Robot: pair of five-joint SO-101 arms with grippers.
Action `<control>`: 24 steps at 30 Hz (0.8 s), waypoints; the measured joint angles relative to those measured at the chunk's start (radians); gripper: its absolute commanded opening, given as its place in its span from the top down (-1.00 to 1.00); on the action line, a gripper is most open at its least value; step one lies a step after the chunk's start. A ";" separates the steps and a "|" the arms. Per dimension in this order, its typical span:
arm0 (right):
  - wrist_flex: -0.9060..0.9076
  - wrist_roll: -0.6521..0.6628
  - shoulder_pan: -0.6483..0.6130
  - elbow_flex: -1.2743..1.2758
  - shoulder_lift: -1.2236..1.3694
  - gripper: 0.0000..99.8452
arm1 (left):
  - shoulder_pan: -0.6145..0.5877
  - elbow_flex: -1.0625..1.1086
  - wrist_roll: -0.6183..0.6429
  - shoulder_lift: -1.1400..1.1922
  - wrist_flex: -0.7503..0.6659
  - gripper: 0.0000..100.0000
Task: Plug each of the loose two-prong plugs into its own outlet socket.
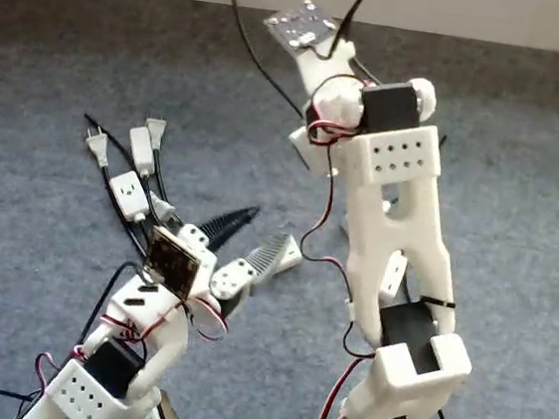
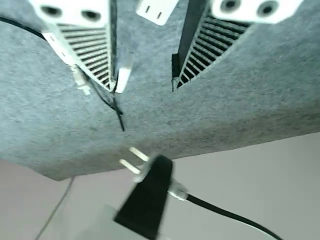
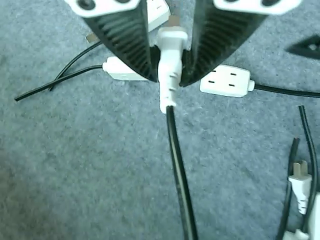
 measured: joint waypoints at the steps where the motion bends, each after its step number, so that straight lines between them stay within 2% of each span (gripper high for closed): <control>1: 0.003 -0.011 -0.015 -0.021 0.000 0.98 | 0.026 0.000 0.000 0.000 0.000 0.62; 4: 0.005 -0.068 -0.055 -0.069 0.000 0.98 | 0.071 -0.014 0.000 0.000 0.000 0.62; 11: 0.012 -0.158 -0.101 -0.095 0.000 0.98 | 0.078 -0.064 0.000 0.000 0.000 0.62; 17: 0.012 -0.176 -0.149 -0.094 -0.084 0.98 | 0.077 -0.071 0.000 -0.003 0.000 0.62; 24: 0.009 -0.176 -0.161 0.127 -0.336 0.98 | 0.077 -0.097 0.000 -0.003 0.000 0.62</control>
